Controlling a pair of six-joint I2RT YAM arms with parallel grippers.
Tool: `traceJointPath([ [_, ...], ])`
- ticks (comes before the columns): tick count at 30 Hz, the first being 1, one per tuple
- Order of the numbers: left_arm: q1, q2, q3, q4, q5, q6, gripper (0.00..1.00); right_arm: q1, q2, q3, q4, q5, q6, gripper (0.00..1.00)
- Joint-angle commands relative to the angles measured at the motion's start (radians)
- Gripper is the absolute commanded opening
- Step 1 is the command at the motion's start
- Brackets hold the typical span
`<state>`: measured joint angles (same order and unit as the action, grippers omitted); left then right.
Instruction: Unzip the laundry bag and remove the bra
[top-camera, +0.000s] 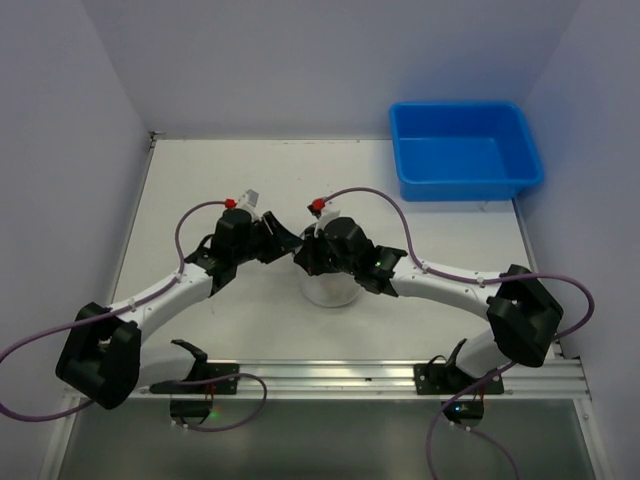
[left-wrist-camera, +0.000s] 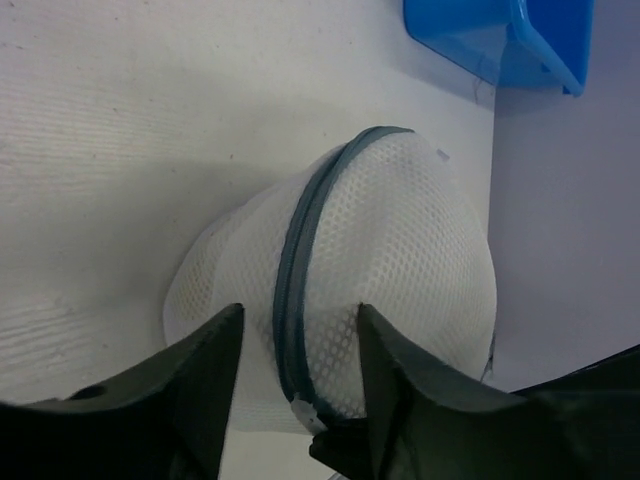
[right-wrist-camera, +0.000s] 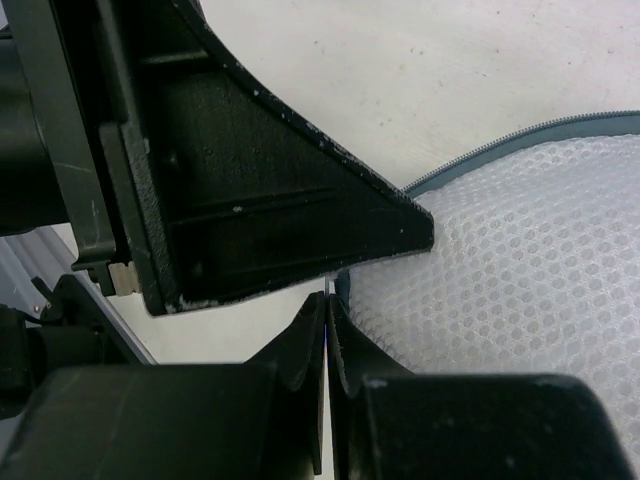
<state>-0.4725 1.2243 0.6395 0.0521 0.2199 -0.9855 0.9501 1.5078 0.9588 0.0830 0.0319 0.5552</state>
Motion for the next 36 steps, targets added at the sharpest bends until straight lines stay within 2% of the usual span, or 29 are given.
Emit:
traceJointPath([
  [1, -0.011, 0.012, -0.009, 0.101, 0.038, -0.041, 0.44, 0.009, -0.041, -0.012, 0.021, 0.003, -0.006, 0.0],
  [2, -0.014, 0.011, -0.009, 0.104, 0.035, -0.041, 0.29, 0.009, -0.047, -0.017, 0.015, 0.006, -0.009, 0.0],
  [4, -0.014, 0.009, -0.008, 0.1, 0.024, -0.038, 0.13, 0.009, -0.078, -0.047, 0.003, 0.022, -0.011, 0.0],
  [5, -0.014, 0.003, -0.008, 0.089, 0.019, -0.035, 0.0, 0.009, -0.092, -0.06, -0.002, 0.025, -0.011, 0.0],
  [9, -0.003, -0.014, 0.003, 0.051, -0.045, 0.004, 0.0, 0.01, -0.188, -0.14, -0.08, 0.069, -0.035, 0.0],
  [13, 0.031, -0.008, 0.023, 0.025, -0.048, 0.062, 0.0, 0.003, -0.331, -0.238, -0.184, 0.178, -0.069, 0.0],
  [16, 0.044, 0.001, 0.061, 0.026, -0.039, 0.132, 0.0, -0.004, -0.401, -0.268, -0.244, 0.189, -0.101, 0.0],
  [19, 0.055, 0.049, 0.133, 0.009, -0.002, 0.236, 0.0, -0.005, -0.409, -0.244, -0.291, 0.183, -0.127, 0.0],
  [23, 0.06, 0.173, 0.329, -0.027, 0.033, 0.355, 0.0, -0.005, -0.318, -0.178, -0.26, 0.091, -0.135, 0.0],
  [25, 0.063, 0.22, 0.396, -0.041, 0.059, 0.381, 0.06, -0.005, -0.261, -0.128, -0.168, 0.008, -0.126, 0.0],
  [26, 0.069, 0.256, 0.443, -0.05, 0.062, 0.38, 0.18, -0.005, -0.226, -0.106, -0.145, -0.01, -0.117, 0.0],
  [28, 0.075, 0.276, 0.472, -0.051, 0.078, 0.366, 0.3, -0.005, -0.117, -0.019, -0.095, -0.026, -0.087, 0.0],
  [29, 0.084, 0.273, 0.479, -0.104, 0.079, 0.357, 0.45, -0.005, -0.085, 0.006, -0.089, -0.052, -0.074, 0.0],
  [31, 0.095, 0.248, 0.465, -0.136, 0.046, 0.325, 0.63, -0.005, -0.003, 0.062, -0.013, -0.07, -0.029, 0.0],
  [32, 0.104, 0.209, 0.447, -0.161, 0.021, 0.314, 0.8, -0.005, 0.018, 0.078, 0.003, -0.073, -0.017, 0.0],
  [35, 0.124, 0.108, 0.343, -0.207, -0.063, 0.266, 0.92, -0.004, 0.075, 0.116, 0.038, -0.075, 0.006, 0.0],
  [36, 0.124, 0.081, 0.31, -0.209, -0.089, 0.255, 0.92, -0.004, 0.084, 0.121, 0.049, -0.075, 0.012, 0.0],
])
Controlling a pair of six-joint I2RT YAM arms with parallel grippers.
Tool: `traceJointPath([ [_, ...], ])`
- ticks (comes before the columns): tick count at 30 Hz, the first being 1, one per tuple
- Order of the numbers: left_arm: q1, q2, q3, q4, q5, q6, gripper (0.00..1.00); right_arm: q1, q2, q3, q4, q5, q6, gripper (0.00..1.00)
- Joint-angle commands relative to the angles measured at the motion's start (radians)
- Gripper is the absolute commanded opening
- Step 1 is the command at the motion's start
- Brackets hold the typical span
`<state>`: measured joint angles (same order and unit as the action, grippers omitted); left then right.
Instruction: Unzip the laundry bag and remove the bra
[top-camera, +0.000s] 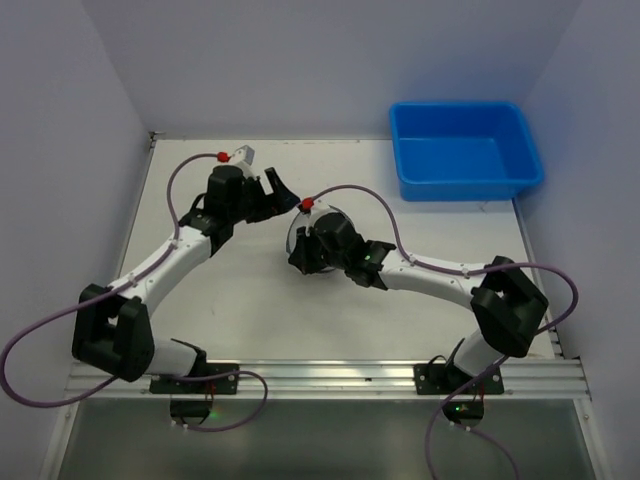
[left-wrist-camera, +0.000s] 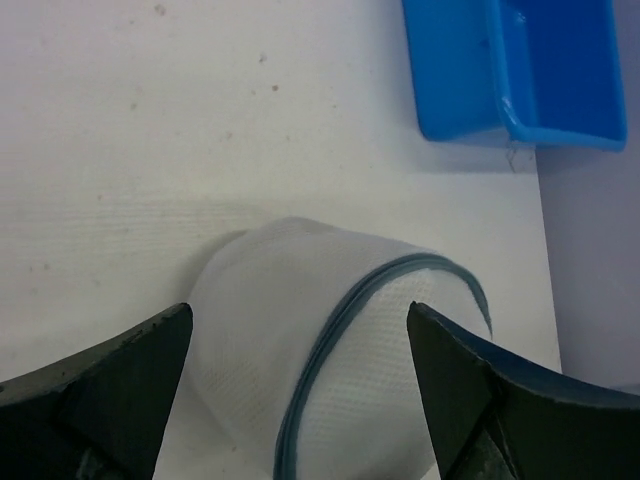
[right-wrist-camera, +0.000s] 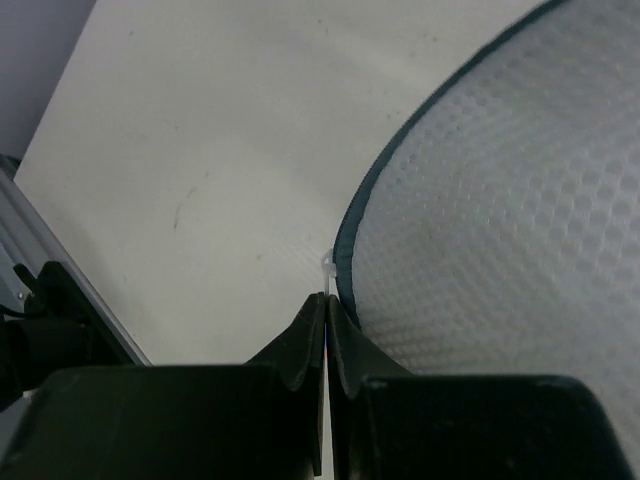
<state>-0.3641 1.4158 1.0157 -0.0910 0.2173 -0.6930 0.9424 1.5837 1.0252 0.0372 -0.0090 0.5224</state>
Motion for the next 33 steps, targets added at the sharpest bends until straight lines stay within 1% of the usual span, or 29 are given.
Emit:
traceJointPath([
  [1, 0.016, -0.133, -0.131, -0.062, -0.09, -0.062, 0.92, 0.004, 0.019, 0.055, 0.099, -0.037, 0.047, 0.0],
  [2, 0.016, -0.173, -0.167, -0.031, -0.079, -0.075, 0.92, 0.006, 0.021, 0.055, 0.102, -0.039, 0.048, 0.0],
  [4, 0.016, -0.196, -0.253, 0.014, -0.017, -0.12, 0.91, 0.006, 0.027, 0.052, 0.11, -0.045, 0.05, 0.0],
  [7, 0.013, -0.187, -0.304, 0.065, 0.068, -0.152, 0.85, 0.007, 0.036, 0.05, 0.109, -0.045, 0.054, 0.0],
  [10, -0.006, -0.178, -0.33, 0.141, 0.096, -0.171, 0.78, 0.007, 0.032, 0.041, 0.11, -0.045, 0.053, 0.0],
  [13, -0.029, -0.175, -0.335, 0.149, 0.094, -0.172, 0.65, 0.007, 0.019, 0.032, 0.105, -0.037, 0.05, 0.0],
  [14, -0.036, -0.173, -0.338, 0.154, 0.099, -0.177, 0.55, 0.009, 0.007, 0.03, 0.102, -0.029, 0.047, 0.0],
  [15, -0.038, -0.175, -0.338, 0.157, 0.099, -0.177, 0.48, 0.007, 0.001, 0.024, 0.101, -0.029, 0.044, 0.0],
  [16, -0.041, -0.175, -0.342, 0.16, 0.097, -0.178, 0.29, 0.007, -0.005, 0.015, 0.096, -0.028, 0.041, 0.0],
  [17, -0.041, -0.176, -0.344, 0.158, 0.094, -0.18, 0.21, 0.007, -0.013, 0.009, 0.093, -0.026, 0.038, 0.0],
  [18, -0.041, -0.176, -0.345, 0.158, 0.09, -0.177, 0.15, 0.007, -0.03, 0.0, 0.083, -0.026, 0.03, 0.0],
  [19, -0.039, -0.178, -0.344, 0.143, 0.082, -0.172, 0.04, 0.007, -0.039, -0.025, 0.081, -0.031, 0.025, 0.0],
  [20, -0.035, -0.179, -0.341, 0.134, 0.073, -0.169, 0.0, 0.007, -0.051, -0.04, 0.079, -0.039, 0.022, 0.0],
  [24, -0.024, -0.193, -0.347, 0.129, 0.059, -0.169, 0.0, 0.007, -0.142, -0.134, -0.014, -0.019, -0.022, 0.0],
  [26, -0.019, -0.196, -0.345, 0.117, 0.056, -0.162, 0.0, 0.001, -0.221, -0.207, -0.034, 0.007, -0.036, 0.0],
  [27, -0.019, -0.196, -0.342, 0.111, 0.056, -0.149, 0.0, -0.002, -0.252, -0.233, -0.077, 0.027, -0.042, 0.0],
  [28, -0.016, -0.199, -0.339, 0.099, 0.057, -0.142, 0.0, -0.025, -0.314, -0.279, -0.094, 0.038, -0.035, 0.0],
  [30, -0.015, -0.206, -0.335, 0.093, 0.053, -0.123, 0.0, -0.075, -0.387, -0.339, -0.086, -0.023, -0.007, 0.0],
  [31, -0.013, -0.213, -0.335, 0.058, 0.054, -0.119, 0.0, -0.118, -0.413, -0.338, -0.108, -0.031, -0.009, 0.0],
  [32, -0.012, -0.218, -0.335, 0.051, 0.051, -0.114, 0.0, -0.132, -0.441, -0.326, -0.191, -0.01, -0.025, 0.0],
  [33, -0.012, -0.222, -0.333, 0.044, 0.05, -0.108, 0.0, -0.142, -0.447, -0.301, -0.232, 0.074, -0.035, 0.0],
])
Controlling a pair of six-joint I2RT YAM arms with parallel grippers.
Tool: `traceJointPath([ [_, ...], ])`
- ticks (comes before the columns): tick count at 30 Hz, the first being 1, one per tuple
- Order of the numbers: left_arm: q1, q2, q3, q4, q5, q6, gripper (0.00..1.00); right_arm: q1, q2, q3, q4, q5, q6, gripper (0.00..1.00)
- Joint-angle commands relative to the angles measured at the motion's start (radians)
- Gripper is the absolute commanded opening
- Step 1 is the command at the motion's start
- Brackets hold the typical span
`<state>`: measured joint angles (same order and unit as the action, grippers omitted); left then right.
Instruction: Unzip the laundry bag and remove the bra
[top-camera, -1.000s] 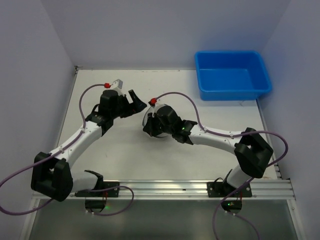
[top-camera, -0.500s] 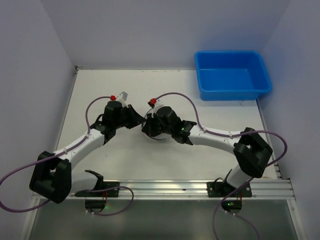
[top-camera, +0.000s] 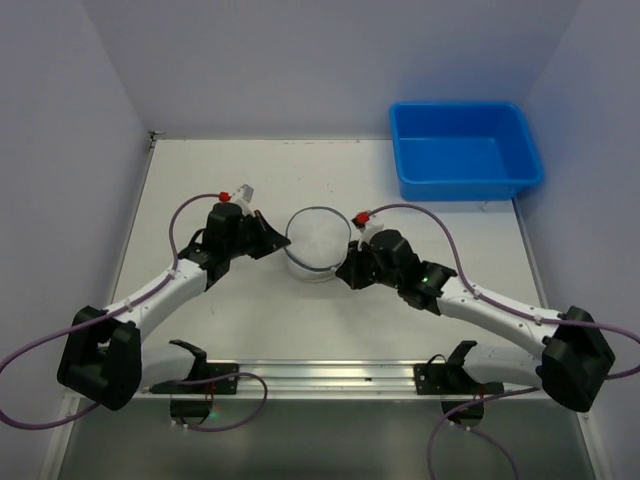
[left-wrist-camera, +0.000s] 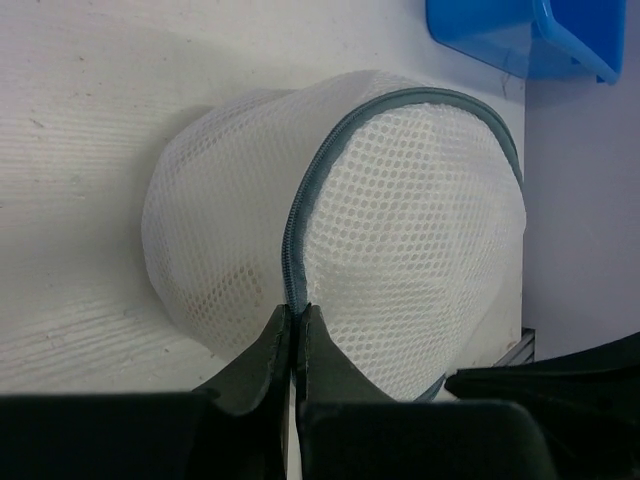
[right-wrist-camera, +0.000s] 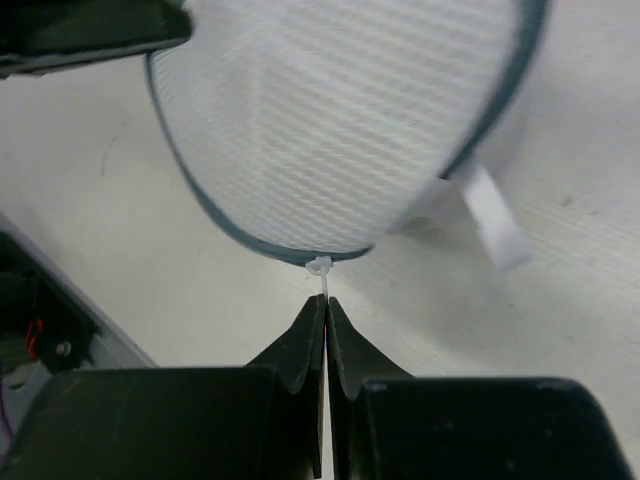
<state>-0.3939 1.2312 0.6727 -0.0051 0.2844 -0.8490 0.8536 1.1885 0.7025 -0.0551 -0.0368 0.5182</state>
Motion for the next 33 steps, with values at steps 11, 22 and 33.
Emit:
traceJointPath([
  [11, 0.013, -0.246, -0.111, -0.059, -0.01, 0.047, 0.27, -0.105, -0.038, 0.098, -0.135, 0.017, -0.093, 0.11],
  [22, 0.018, -0.32, -0.071, -0.156, -0.116, 0.102, 0.69, -0.079, -0.05, 0.293, -0.2, 0.032, -0.06, 0.57],
  [33, 0.024, -0.231, -0.047, -0.113, -0.157, 0.11, 0.62, -0.062, 0.147, 0.321, -0.085, 0.256, 0.062, 0.61],
])
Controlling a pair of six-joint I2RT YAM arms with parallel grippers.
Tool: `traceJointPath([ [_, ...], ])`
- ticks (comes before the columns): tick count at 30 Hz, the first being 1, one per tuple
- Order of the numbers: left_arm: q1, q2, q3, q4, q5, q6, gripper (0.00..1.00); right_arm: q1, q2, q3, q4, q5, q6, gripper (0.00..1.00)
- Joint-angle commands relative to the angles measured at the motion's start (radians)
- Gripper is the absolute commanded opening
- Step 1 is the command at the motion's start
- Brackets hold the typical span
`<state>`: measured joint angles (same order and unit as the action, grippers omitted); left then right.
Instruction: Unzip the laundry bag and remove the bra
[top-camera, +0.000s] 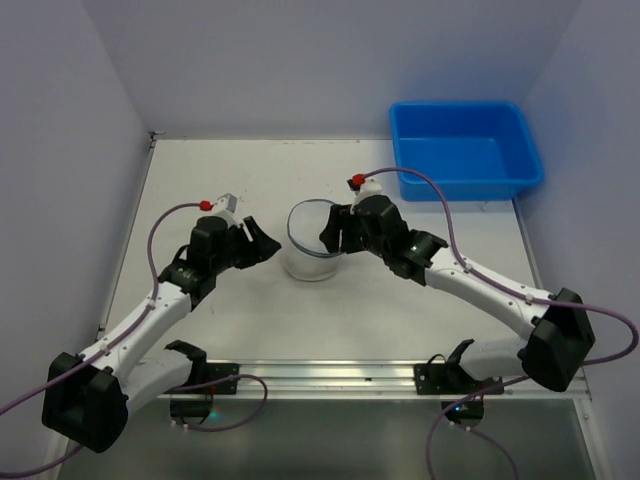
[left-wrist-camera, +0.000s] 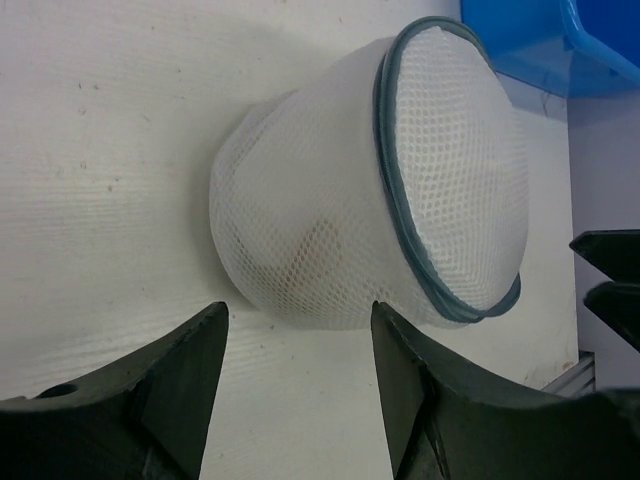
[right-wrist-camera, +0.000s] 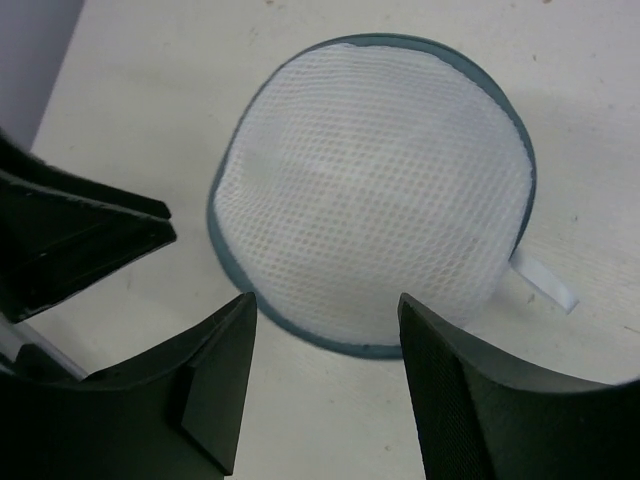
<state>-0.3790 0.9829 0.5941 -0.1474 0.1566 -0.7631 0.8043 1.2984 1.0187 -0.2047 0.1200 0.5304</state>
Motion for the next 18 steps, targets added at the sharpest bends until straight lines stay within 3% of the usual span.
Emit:
traceJointPath([
  [1, 0.009, 0.032, 0.027, 0.046, -0.029, 0.024, 0.62, -0.019, 0.067, -0.009, 0.085, 0.096, 0.051, 0.61],
  [8, 0.009, 0.132, -0.042, 0.184, -0.006, -0.019, 0.59, -0.022, 0.167, -0.057, 0.142, -0.032, 0.066, 0.61],
  [18, 0.008, 0.302, -0.14, 0.399, 0.004, -0.111, 0.58, -0.025, 0.151, -0.216, 0.182, -0.106, 0.175, 0.62],
])
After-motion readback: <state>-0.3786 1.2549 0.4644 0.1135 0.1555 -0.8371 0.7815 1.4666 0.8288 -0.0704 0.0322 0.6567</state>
